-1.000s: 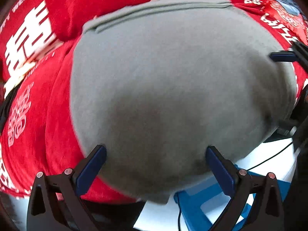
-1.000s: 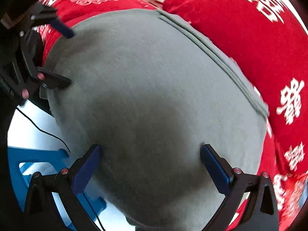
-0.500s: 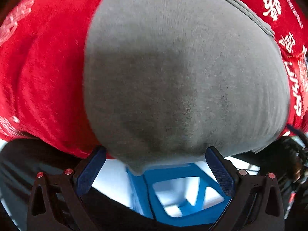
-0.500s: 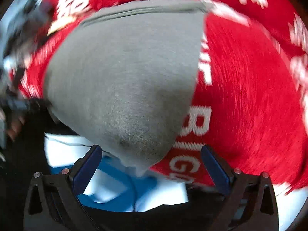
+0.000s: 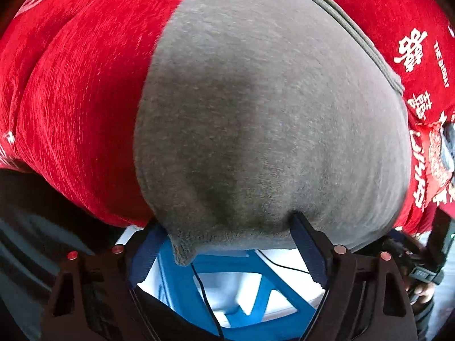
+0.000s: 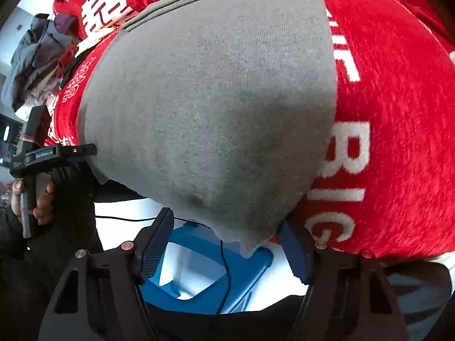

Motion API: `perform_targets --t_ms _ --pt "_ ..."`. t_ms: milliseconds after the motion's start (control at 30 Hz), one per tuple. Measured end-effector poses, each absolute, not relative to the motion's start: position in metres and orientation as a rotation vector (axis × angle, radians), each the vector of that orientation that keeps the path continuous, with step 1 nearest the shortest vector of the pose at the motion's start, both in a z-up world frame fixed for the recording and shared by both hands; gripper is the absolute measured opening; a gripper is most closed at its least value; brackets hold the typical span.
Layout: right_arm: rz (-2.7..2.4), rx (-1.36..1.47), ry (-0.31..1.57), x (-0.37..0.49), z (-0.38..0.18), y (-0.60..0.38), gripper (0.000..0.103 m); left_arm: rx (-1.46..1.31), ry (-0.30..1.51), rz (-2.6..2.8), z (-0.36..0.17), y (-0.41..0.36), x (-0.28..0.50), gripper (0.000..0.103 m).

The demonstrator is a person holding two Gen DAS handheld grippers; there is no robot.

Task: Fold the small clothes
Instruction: 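Close both grippers on the hem and lift it toward the collar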

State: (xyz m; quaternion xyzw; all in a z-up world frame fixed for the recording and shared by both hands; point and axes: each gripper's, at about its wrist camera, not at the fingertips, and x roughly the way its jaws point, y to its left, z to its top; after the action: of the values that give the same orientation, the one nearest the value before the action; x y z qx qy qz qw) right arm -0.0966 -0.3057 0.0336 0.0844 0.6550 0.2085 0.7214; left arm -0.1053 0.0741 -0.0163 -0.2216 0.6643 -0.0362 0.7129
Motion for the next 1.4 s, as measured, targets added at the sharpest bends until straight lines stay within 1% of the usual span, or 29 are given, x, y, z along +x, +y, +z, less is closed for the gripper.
perform_targets --t_ms 167,200,233,267,300,333,367,400,433,567,633,733,800,900,1067,1133,1267,1300,1367,1400 --pt "0.432 0.311 1.492 -0.095 0.018 -0.311 0.078 -0.528 1.483 -0.075 -0.022 0.08 -0.104 0.087" --pt "0.42 0.319 1.491 -0.095 0.018 -0.31 0.077 -0.522 1.481 -0.074 -0.021 0.079 -0.105 0.084" --pt "0.415 0.314 1.488 -0.095 0.019 -0.308 0.073 -0.515 1.479 -0.082 -0.02 0.079 -0.105 0.081" --pt "0.419 0.292 1.484 -0.097 0.021 -0.308 0.064 -0.506 1.48 -0.087 -0.018 0.078 -0.103 0.073" --pt "0.439 0.285 1.482 -0.099 0.021 -0.306 0.018 -0.495 1.482 -0.096 -0.013 0.079 -0.105 0.061" --pt "0.455 0.298 1.485 -0.099 0.022 -0.305 0.009 -0.491 1.484 -0.11 -0.011 0.078 -0.106 0.053" --pt "0.462 0.305 1.477 -0.099 0.024 -0.304 0.009 -0.493 1.487 -0.128 -0.009 0.078 -0.107 0.033" --pt "0.471 0.304 1.463 -0.099 0.028 -0.303 0.009 -0.501 1.491 -0.153 -0.007 0.076 -0.104 0.021" --pt "0.486 0.308 1.445 -0.1 0.033 -0.303 0.009 -0.503 1.49 -0.167 -0.002 0.076 -0.104 0.013" --pt "0.549 0.36 1.36 -0.104 0.059 -0.309 0.009 -0.49 1.423 -0.205 0.024 0.078 -0.108 0.011" --pt "0.593 0.402 1.279 -0.101 0.081 -0.315 0.009 -0.5 1.353 -0.236 0.04 0.08 -0.102 0.011" --pt "0.606 0.445 1.168 -0.086 0.102 -0.326 0.008 -0.532 1.253 -0.246 0.057 0.081 -0.074 0.011" --pt "0.582 0.462 1.136 -0.068 0.102 -0.331 0.008 -0.551 1.227 -0.239 0.052 0.08 -0.055 0.011" --pt "0.546 0.456 1.167 -0.048 0.086 -0.327 0.008 -0.615 1.291 -0.232 0.031 0.08 -0.04 0.011" --pt "0.533 0.388 1.212 -0.043 0.066 -0.308 0.009 -0.668 1.294 -0.241 0.027 0.089 -0.048 0.012" --pt "0.525 0.413 1.223 -0.045 0.059 -0.308 0.013 -0.693 1.292 -0.243 0.023 0.091 -0.053 0.012" --pt "0.515 0.502 1.232 -0.043 0.053 -0.319 0.014 -0.713 1.307 -0.243 0.022 0.095 -0.058 0.013" --pt "0.514 0.512 1.227 -0.044 0.054 -0.32 0.016 -0.714 1.31 -0.243 0.022 0.095 -0.059 0.013" --pt "0.513 0.528 1.225 -0.046 0.055 -0.325 0.026 -0.721 1.318 -0.246 0.021 0.093 -0.061 0.013" --pt "0.521 0.551 1.225 -0.048 0.055 -0.325 0.038 -0.73 1.321 -0.246 0.02 0.094 -0.062 0.013"
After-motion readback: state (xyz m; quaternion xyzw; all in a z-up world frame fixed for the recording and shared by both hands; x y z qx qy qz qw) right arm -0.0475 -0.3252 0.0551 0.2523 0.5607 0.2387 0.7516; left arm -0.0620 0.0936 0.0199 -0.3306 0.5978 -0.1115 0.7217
